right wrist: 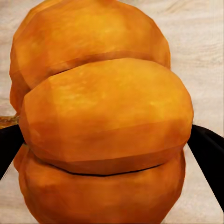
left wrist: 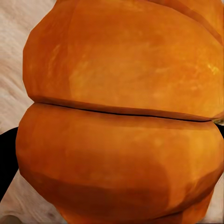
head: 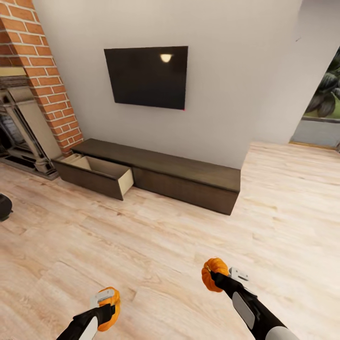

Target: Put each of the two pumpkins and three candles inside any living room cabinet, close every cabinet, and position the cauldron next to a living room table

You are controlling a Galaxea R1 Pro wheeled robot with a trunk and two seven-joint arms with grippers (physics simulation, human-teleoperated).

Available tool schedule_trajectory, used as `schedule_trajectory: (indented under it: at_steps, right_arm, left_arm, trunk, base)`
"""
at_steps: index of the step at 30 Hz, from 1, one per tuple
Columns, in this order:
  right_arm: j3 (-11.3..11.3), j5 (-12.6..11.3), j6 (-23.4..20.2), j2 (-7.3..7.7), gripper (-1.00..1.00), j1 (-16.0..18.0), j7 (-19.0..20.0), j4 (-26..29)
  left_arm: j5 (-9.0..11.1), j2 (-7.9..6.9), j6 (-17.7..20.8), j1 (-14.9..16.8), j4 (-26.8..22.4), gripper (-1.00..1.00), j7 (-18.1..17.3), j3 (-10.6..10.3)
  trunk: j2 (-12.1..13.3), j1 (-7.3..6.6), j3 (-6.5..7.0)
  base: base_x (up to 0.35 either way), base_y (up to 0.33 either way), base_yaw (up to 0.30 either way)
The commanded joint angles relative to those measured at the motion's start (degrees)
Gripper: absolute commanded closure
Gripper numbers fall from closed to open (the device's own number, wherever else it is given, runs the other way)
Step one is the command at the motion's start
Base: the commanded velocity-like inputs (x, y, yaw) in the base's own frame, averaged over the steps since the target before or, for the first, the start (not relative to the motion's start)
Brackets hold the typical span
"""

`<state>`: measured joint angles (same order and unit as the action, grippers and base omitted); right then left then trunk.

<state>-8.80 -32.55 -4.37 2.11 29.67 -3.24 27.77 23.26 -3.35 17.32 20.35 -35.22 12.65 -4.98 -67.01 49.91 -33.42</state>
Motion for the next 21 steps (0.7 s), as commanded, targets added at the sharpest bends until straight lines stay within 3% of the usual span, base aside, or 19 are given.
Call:
schedule_trajectory:
  at_steps: [1,21]
  right_arm:
    - [-0.4,-0.4,-0.2,0.08,1.00,0.0,-0.4,0.2]
    - [-0.5,-0.3,-0.3,-0.85,1.00,0.0,-1.1,0.2]
  left_arm:
    - [0.5,-0.08,0.1,0.0,-0.1,1.00,0.6,-0.5]
    - [0.6,-0.08,0.1,0.0,-0.1,1.00,0.6,-0.5]
  trunk:
    - [0.0,0.03,-0.03]
    - [0.0,0.03,0.44]
  base:
    - [0.326,0.000,0.281]
    - [0.328,0.045,0.281]
